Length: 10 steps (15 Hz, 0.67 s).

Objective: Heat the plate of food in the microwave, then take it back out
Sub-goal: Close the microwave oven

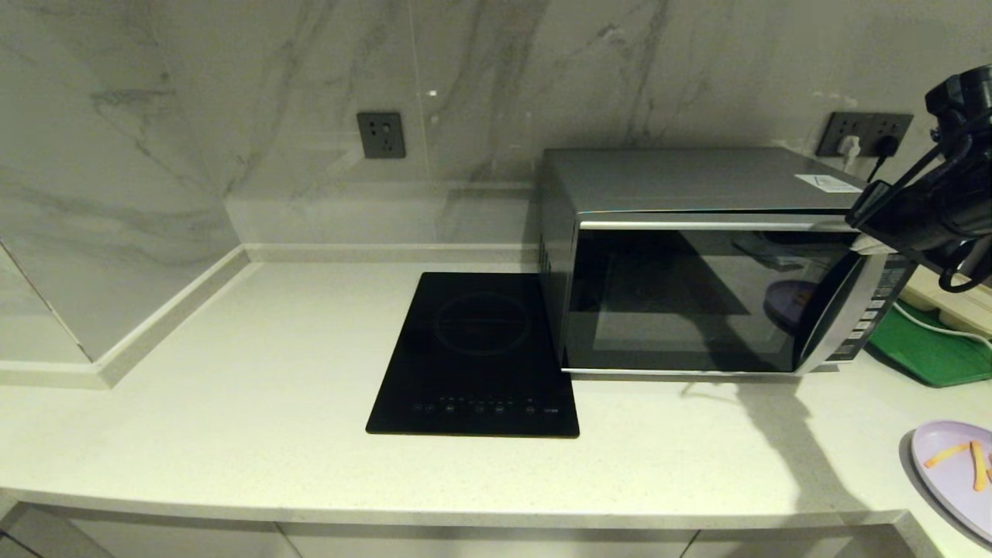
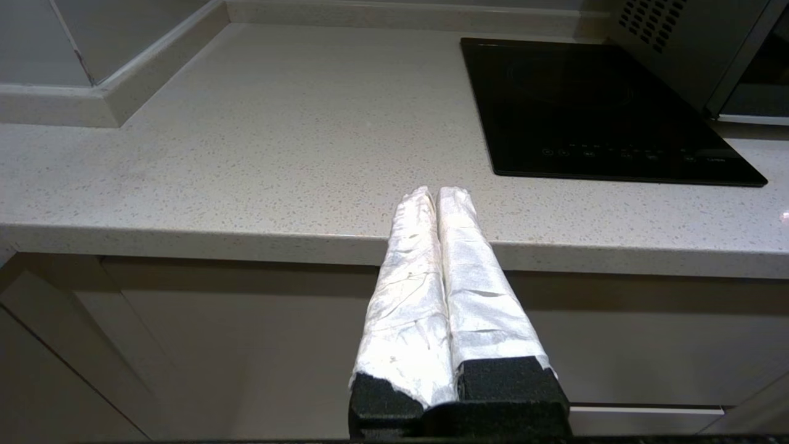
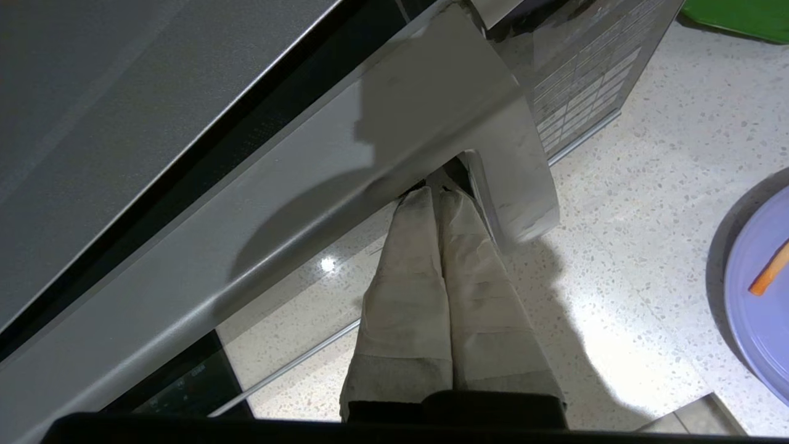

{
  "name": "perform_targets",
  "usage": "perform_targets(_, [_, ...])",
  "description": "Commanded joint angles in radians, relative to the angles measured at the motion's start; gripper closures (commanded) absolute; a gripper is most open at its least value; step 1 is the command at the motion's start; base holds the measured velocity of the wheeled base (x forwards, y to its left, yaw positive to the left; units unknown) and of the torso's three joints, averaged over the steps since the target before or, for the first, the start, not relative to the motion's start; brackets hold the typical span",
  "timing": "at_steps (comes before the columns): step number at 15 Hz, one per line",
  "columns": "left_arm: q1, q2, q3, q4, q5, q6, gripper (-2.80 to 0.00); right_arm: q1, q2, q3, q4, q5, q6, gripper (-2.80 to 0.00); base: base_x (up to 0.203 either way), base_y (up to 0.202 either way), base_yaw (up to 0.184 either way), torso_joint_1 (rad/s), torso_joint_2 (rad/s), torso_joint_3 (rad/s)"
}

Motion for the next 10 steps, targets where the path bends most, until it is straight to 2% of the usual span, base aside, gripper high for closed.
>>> perform_targets(1, [0.000, 0.000, 0.000, 0.000, 0.000, -0.001, 0.00, -0.001, 0.005, -0.006, 0.000, 0.009, 0.003, 0.00, 0.000, 0.000, 0.000, 0.000, 0.00, 0.000])
perform_targets(6, [0.000, 0.000, 0.000, 0.000, 0.000, -0.001, 0.00, -0.001, 0.031, -0.016, -0.001, 0.032, 0.006, 0.00, 0.000, 0.000, 0.000, 0.000, 0.00, 0.000])
perform_targets(10, [0.000, 0.000, 0.000, -0.001, 0.000, -0.001, 0.00, -0.009, 0.045, -0.008, -0.064, 0.047, 0.009, 0.00, 0.000, 0.000, 0.000, 0.000, 0.00, 0.000])
